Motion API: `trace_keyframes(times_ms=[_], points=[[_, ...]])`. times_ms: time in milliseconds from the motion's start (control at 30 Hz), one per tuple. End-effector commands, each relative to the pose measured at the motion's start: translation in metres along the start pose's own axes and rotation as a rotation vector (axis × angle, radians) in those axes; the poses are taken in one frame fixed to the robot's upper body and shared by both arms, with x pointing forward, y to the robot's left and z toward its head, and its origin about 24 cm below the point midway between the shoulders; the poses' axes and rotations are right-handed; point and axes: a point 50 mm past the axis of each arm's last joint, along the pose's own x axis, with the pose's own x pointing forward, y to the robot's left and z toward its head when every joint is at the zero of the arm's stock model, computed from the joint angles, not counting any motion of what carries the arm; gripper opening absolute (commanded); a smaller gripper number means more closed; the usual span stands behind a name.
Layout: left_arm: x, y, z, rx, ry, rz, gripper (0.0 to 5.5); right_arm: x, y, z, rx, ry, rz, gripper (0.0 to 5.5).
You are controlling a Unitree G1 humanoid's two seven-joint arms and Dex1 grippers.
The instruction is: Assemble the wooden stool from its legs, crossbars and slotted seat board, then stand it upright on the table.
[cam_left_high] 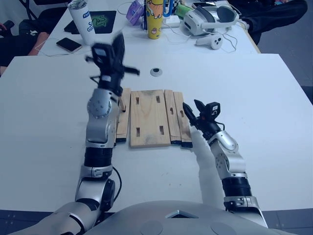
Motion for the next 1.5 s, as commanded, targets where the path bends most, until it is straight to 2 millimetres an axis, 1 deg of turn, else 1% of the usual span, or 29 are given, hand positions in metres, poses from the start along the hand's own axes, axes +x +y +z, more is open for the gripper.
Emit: trace_keyframes(times_ms=[33,167,267,400,433,467,533,600,633,700,733,800,867,967,1133,1233,1467,1500], points=[[-0.026,0.011,-0.062,-0.089,0.337,0.093,0.02,0.002,0.0,0.001,-0.012,0.017,0.006,2.8],[-0.004,-0.006,-0.022,-0.099,0.125,0.034,0.02,0.002,-0.002,-0.002,-0.017,0.035,0.005,2.8],[0.002,-0.008,0.008,-0.039,-0.037,0.035,0.02,0.003,0.0,-0.003,-0.018,0.043,0.009,2.8],[-0.003,0.004,0.041,0.108,-0.21,0.109,0.02,0.002,0.001,-0.007,-0.016,0.054,0.011,2.8],[-0.005,0.008,0.048,0.145,-0.249,0.129,0.21,0.001,0.001,-0.007,-0.013,0.055,0.011,2.8],[-0.008,0.009,0.054,0.175,-0.28,0.128,0.24,0.0,0.001,-0.008,-0.013,0.06,0.011,2.8],[-0.019,0.009,0.061,0.21,-0.32,0.1,0.55,-0.003,0.001,-0.009,-0.011,0.069,0.015,2.8],[-0.033,0.008,0.055,0.215,-0.285,0.077,0.82,-0.004,0.002,-0.009,-0.013,0.077,0.024,2.8],[-0.04,0.009,0.048,0.207,-0.247,0.074,0.94,-0.005,0.002,-0.009,-0.013,0.078,0.027,2.8],[-0.06,0.006,0.027,0.205,-0.147,0.053,1.24,-0.007,0.001,-0.008,-0.013,0.078,0.026,2.8],[-0.07,0.002,0.022,0.219,-0.12,0.036,1.36,-0.007,0.001,-0.008,-0.014,0.082,0.028,2.8],[-0.083,-0.002,0.018,0.239,-0.097,0.028,1.61,-0.008,0.0,-0.008,-0.016,0.096,0.031,2.8],[-0.089,-0.002,0.018,0.24,-0.084,0.045,1.92,-0.011,0.002,-0.008,-0.013,0.101,0.042,2.8],[-0.089,-0.001,0.011,0.218,-0.042,0.061,2.32,-0.013,0.006,-0.011,-0.013,0.117,0.058,2.8],[-0.084,-0.004,-0.006,0.19,0.036,0.055,2.94,-0.007,0.008,-0.007,-0.016,0.118,0.082,2.8],[-0.077,-0.001,-0.017,0.108,0.092,0.089,2.94,-0.004,0.007,-0.005,-0.016,0.118,0.088,2.8],[-0.067,0.0,-0.022,0.068,0.111,0.126,2.94,-0.002,0.004,-0.004,-0.022,0.125,0.092,2.8],[-0.066,-0.001,-0.022,0.066,0.108,0.132,2.82,-0.001,0.004,-0.004,-0.022,0.125,0.095,2.8]])
